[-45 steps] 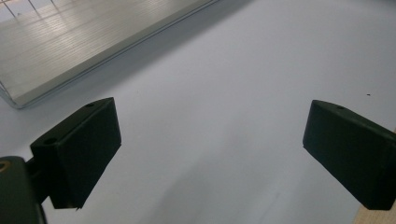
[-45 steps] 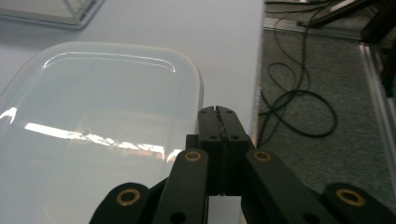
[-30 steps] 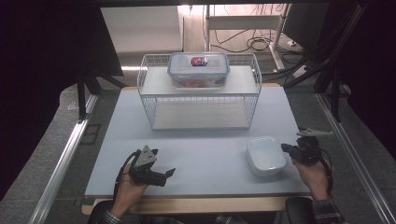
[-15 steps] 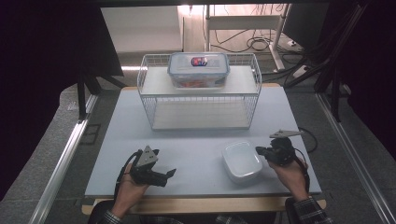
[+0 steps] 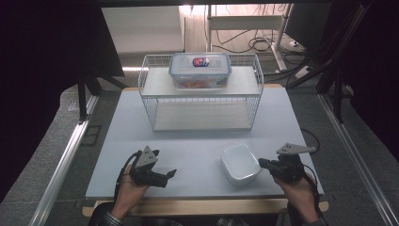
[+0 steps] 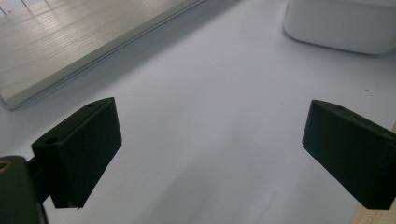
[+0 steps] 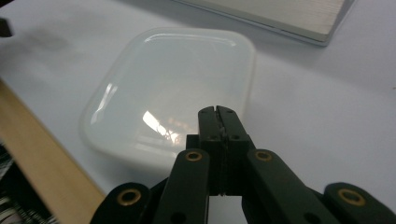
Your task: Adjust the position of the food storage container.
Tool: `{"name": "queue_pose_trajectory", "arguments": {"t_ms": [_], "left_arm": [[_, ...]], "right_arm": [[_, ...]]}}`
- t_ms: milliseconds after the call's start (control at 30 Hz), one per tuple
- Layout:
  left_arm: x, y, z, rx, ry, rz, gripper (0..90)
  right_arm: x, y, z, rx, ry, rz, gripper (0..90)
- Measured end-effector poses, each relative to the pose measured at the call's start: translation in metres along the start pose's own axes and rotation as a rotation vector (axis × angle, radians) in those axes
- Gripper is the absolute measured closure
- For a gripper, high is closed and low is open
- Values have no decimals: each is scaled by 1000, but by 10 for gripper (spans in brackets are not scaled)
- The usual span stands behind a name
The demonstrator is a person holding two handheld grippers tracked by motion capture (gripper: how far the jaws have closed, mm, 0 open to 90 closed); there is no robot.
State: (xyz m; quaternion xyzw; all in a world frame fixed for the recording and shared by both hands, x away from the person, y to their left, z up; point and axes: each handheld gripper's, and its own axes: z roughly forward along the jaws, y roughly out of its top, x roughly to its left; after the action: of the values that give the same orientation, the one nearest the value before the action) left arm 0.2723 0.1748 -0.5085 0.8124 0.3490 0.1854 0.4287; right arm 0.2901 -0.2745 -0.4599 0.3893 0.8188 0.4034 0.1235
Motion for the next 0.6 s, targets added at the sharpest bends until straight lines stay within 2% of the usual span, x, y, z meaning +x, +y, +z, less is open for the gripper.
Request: {"name": "queue_pose_trajectory", "arguments": {"t_ms": [100, 233, 300, 367, 400, 600], "left_arm": [[1, 0, 0, -4, -1, -12, 43], [2, 0, 0, -4, -3, -15, 43], [2, 0, 1, -2, -3, -12, 43], [2, 0, 1, -1, -3, -11, 43], [2, 0, 1, 0, -5, -15, 43], [4, 0, 1, -3, -22, -35, 42]], "right_arm": [[11, -10, -10, 4, 19, -11, 894], [18, -23, -6, 72, 42, -8, 894], [16, -27, 1, 104, 44, -2, 893], [14, -27, 4, 113, 43, -1, 893], [9, -27, 7, 126, 48, 12, 893], [-5, -19, 13, 127, 29, 28, 892]]}}
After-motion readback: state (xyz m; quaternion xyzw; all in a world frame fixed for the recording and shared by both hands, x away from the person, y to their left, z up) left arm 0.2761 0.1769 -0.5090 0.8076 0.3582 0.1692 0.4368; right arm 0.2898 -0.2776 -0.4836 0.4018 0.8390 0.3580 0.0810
